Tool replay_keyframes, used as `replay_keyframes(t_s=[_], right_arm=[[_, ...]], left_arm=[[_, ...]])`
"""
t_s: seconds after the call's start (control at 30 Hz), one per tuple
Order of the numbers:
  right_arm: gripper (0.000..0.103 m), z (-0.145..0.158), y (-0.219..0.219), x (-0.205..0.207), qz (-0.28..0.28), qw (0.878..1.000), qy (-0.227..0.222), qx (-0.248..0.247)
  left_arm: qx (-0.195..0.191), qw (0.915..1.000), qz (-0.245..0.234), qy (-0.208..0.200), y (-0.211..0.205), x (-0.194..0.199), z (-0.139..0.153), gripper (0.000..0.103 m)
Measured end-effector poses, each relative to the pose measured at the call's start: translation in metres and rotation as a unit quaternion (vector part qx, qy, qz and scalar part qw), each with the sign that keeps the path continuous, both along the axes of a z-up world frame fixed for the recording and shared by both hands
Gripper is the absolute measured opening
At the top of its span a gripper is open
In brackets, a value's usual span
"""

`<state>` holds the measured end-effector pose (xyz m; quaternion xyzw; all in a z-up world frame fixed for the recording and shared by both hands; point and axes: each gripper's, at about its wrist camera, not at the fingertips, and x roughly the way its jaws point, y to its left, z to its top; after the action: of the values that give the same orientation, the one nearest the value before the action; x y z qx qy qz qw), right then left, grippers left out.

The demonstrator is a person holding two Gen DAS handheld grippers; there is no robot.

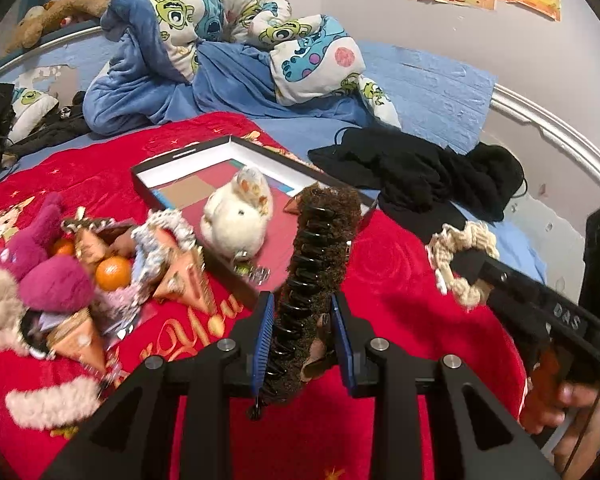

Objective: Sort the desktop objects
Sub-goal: 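Carry the hair clip with the left tool while the right tool carries the rope ring toward the box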

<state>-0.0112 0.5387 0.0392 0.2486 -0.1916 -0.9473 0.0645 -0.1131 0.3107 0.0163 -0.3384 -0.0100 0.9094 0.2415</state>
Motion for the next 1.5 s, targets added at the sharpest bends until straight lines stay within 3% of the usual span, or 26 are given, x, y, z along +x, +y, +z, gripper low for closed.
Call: replay_keyframes(t_s=[0.37,0.6,0.87,0.93,1.0,1.13,1.5], right_arm=[[0.013,0.012,-0.007,-0.037,0.035,0.999,0.006,0.004],[0.013,0.014,-0.014,-0.089,0.051,0.999,0.0,0.019],[0.013,-0.014,-0.023,-0.164,0.056,0.996,-0.051,0.055],[0.013,-0.019,-0.023,-0.178,0.053,0.995,-0.058,0.06],[0.013,-0.022,-0.025,-0.187,0.053,0.995,-0.058,0.069],[0.013,-0.034,-0.034,-0.196,0.05,0.991,-0.077,0.093],[0.013,-0.042,-0.046,-0.184,0.037,0.99,-0.063,0.123]], left_arm=[[0.011,0.9999,0.002,0.007,0.02,-0.069,0.003,0.03],[-0.002,1.0,-0.004,0.009,0.036,-0.116,0.0,0.03],[-0.011,0.9998,-0.005,0.013,0.049,-0.159,-0.013,0.03],[0.003,1.0,0.0,0.007,0.045,-0.168,-0.019,0.03],[0.012,0.9999,0.001,-0.004,0.039,-0.173,-0.029,0.03],[-0.023,0.9997,0.009,0.0,0.044,-0.176,-0.045,0.03],[-0.013,0.9999,0.003,0.007,0.038,-0.152,-0.056,0.03]])
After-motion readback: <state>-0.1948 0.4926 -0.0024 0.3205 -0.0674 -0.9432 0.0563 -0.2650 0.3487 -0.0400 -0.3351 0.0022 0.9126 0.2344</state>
